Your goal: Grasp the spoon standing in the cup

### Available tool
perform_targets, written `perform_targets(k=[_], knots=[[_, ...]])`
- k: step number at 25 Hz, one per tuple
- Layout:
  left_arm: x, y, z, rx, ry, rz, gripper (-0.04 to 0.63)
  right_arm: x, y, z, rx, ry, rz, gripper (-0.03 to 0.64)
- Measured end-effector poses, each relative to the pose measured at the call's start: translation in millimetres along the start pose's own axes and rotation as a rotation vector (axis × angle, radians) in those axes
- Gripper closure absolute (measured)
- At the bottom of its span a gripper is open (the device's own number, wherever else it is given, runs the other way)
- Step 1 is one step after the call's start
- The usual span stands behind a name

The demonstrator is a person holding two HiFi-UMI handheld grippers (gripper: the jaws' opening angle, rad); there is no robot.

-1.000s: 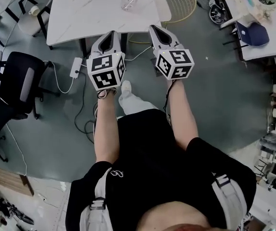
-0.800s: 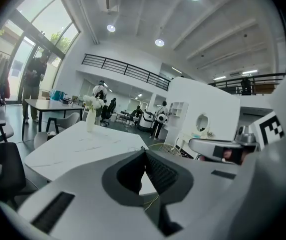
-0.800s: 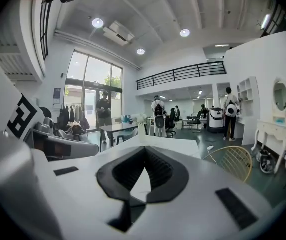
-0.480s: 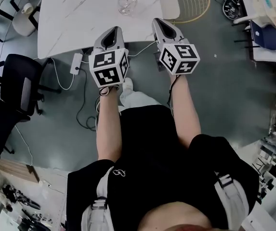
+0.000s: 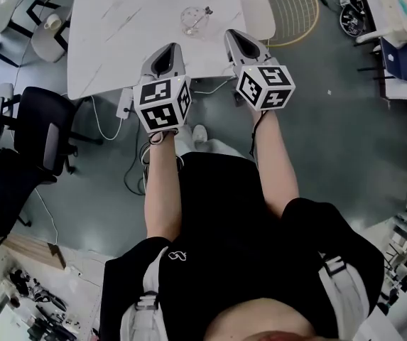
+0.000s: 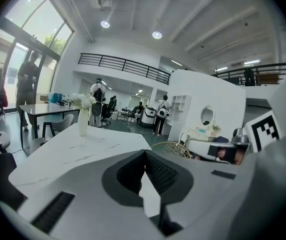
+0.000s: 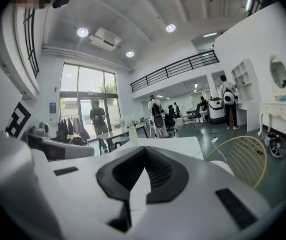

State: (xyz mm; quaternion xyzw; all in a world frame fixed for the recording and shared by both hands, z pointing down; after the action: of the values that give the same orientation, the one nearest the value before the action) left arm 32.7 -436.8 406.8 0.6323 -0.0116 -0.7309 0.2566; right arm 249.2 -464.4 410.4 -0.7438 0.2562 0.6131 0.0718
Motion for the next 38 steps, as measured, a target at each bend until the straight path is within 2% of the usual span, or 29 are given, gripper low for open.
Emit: perform_targets(k=[5,12,22,31,38], knots=[[-12,28,15,-0.014,-0.023,0.035,0.578,-19,22,-8,-0.016,0.015,0.031,0.611],[-1,89,7,-0.083,-0.016,0.077,0.578,-17,52,-37,-0.057,-0.046,0.077,0.609],[-12,143,57,-0.04,-0.024,0.225,0.578,-47,119,-62,-0.058,0.067,0.131,0.534],[-10,179,67,-0.066,0.013,0.282,0.578,-74,152,-81,-0.07,0.18,0.17,0.464],[-3,192,76,-0.068,0.032,0.297,0.578,-86,166,-84,-0.065,0.24,0.191,0.466]])
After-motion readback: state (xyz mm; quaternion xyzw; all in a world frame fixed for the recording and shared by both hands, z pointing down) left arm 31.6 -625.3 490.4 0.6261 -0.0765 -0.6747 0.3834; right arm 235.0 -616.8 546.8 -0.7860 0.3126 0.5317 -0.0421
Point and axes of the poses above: the fingertips, and each gripper's own axes: y forward along the fingers, z to its left, x out of its top, the point moved 10 cm from there along -y, backward along the fingers, and after that the axes turned 2 degrees about y, right-handed, at the moved point
